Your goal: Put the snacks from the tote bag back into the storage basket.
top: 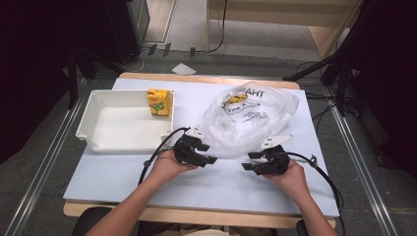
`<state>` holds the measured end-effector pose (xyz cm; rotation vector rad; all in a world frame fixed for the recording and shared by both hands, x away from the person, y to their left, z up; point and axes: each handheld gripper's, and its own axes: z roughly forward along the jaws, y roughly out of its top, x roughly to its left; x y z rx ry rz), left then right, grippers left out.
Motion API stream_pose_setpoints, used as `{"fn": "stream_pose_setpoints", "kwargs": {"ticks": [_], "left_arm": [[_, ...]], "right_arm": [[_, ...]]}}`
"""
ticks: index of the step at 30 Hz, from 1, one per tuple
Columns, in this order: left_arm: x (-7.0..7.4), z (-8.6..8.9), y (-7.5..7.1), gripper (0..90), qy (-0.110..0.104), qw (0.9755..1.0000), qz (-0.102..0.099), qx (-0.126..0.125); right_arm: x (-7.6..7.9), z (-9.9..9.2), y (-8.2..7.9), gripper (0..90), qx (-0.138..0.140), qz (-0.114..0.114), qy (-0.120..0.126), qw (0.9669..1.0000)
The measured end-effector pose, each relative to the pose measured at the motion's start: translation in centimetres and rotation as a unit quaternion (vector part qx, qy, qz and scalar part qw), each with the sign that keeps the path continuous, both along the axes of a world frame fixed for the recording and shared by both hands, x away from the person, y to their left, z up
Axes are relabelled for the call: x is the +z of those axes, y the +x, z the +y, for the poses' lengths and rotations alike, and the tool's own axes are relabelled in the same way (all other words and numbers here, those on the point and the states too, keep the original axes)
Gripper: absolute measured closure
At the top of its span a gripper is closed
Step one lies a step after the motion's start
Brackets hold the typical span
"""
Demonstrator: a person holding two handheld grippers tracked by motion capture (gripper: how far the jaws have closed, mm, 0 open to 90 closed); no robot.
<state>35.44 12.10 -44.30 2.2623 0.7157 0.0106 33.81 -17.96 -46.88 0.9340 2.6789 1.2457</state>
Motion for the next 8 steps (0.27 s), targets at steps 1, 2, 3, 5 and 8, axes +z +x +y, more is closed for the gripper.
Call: {"fn": "stream_pose_setpoints", "kwargs": {"ticks": [1, 2, 3, 5, 8], "left_arm": [[0.00, 0.03, 0.02, 40.8, 0.004, 1.0000, 0.000, -0.001], [0.00, 0.03, 0.02, 40.7, 0.004, 1.0000, 0.000, -0.001], [-0.07, 0.04, 0.05, 40.7, 0.005, 1.0000, 0.000, -0.002], [-0.18, 0.03, 0.07, 40.4, 0.014, 0.9999, -0.003, -0.003], [-0.31, 0.10, 0.10, 39.9, 0.023, 0.9997, -0.004, -0.011]], "right_arm": [[-0.01, 0.01, 0.00, 47.4, 0.000, 0.000, 0.000, 1.0000], [-0.01, 0.01, 0.00, 47.4, 0.000, 0.000, 0.000, 1.0000], [-0.02, 0.02, 0.01, 47.4, 0.001, 0.000, 0.000, 1.0000], [-0.04, 0.04, -0.01, 47.3, 0.001, 0.000, 0.000, 1.0000], [-0.05, 0.05, -0.02, 47.1, 0.001, -0.001, 0.000, 1.0000]]}}
